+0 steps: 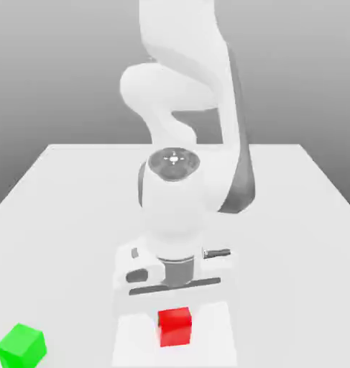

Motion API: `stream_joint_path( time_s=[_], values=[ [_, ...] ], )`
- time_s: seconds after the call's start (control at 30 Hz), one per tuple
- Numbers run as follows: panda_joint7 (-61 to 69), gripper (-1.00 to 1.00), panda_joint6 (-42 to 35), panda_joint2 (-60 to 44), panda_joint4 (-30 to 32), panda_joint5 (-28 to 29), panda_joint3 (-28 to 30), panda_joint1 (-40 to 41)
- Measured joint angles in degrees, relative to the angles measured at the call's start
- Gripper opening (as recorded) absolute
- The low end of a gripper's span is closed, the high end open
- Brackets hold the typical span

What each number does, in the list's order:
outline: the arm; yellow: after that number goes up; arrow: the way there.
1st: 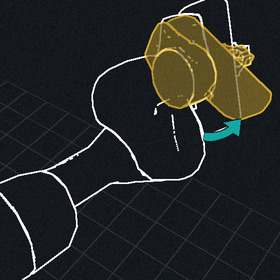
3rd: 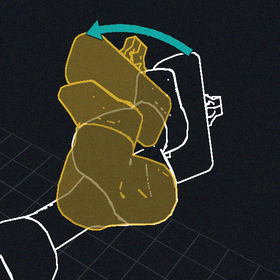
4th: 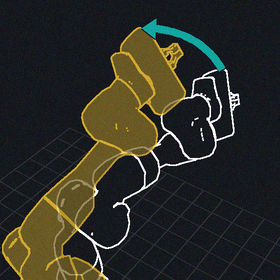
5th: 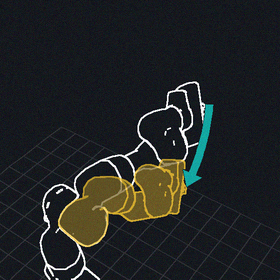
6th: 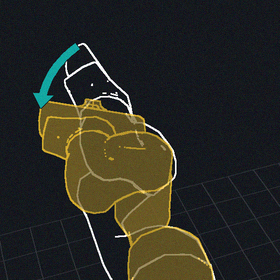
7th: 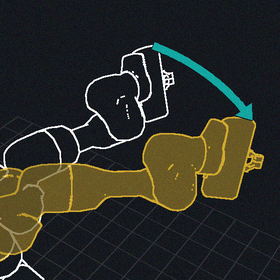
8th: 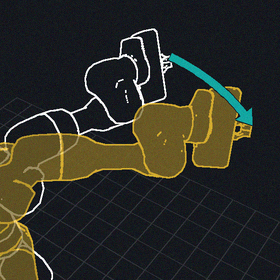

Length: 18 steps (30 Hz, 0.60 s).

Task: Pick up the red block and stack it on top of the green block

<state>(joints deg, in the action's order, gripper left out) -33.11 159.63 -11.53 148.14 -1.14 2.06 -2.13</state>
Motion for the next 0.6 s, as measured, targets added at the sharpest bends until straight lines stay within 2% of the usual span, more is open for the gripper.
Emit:
stream_joint_path(
  time_s=[0.07, 0.33, 0.47, 0.5, 0.6],
  values=[
    [-0.74, -1.0, -3.28, 2.82, -0.42, 0.02, 0.79, 0.56],
    [-8.76, -1.0, -13.29, -2.12, -14.79, -5.0, 11.74, 10.77],
    [-8.28, -1.0, -9.52, -9.78, -18.37, -9.17, 11.88, 14.38],
    [-7.85, 1.0, -8.27, -11.28, -18.57, -9.91, 11.45, 14.83],
    [-7.85, 1.0, -8.27, -11.28, -18.57, -9.91, 11.45, 14.83]
  ],
)
